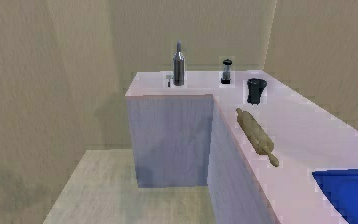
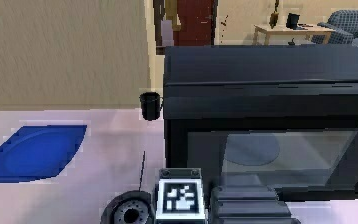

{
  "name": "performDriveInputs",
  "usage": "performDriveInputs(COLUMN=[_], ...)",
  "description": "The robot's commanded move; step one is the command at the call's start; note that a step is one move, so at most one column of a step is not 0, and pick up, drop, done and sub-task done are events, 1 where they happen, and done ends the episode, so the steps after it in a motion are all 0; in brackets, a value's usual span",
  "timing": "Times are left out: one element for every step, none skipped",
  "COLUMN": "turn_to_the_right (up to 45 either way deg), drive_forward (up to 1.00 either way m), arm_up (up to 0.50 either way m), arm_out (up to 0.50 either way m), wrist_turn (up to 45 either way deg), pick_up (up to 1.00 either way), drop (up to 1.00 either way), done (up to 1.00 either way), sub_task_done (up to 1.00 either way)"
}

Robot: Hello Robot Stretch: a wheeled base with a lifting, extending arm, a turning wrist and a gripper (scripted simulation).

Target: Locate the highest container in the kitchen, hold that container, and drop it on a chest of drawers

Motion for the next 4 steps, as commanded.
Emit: performDriveInputs(turn_to_the_right=[0.0, 0.0, 0.0, 0.0], drive_forward=[0.00, 0.00, 0.00, 0.00], arm_up=[0.00, 0.00, 0.00, 0.00], arm_out=[0.46, 0.00, 0.00, 0.00], wrist_turn=[0.0, 45.0, 45.0, 45.0], pick_up=[0.00, 0.00, 0.00, 0.00], drop=[0.00, 0.00, 0.00, 0.00], done=[0.00, 0.00, 0.00, 0.00], sub_task_done=[0.00, 0.00, 0.00, 0.00])
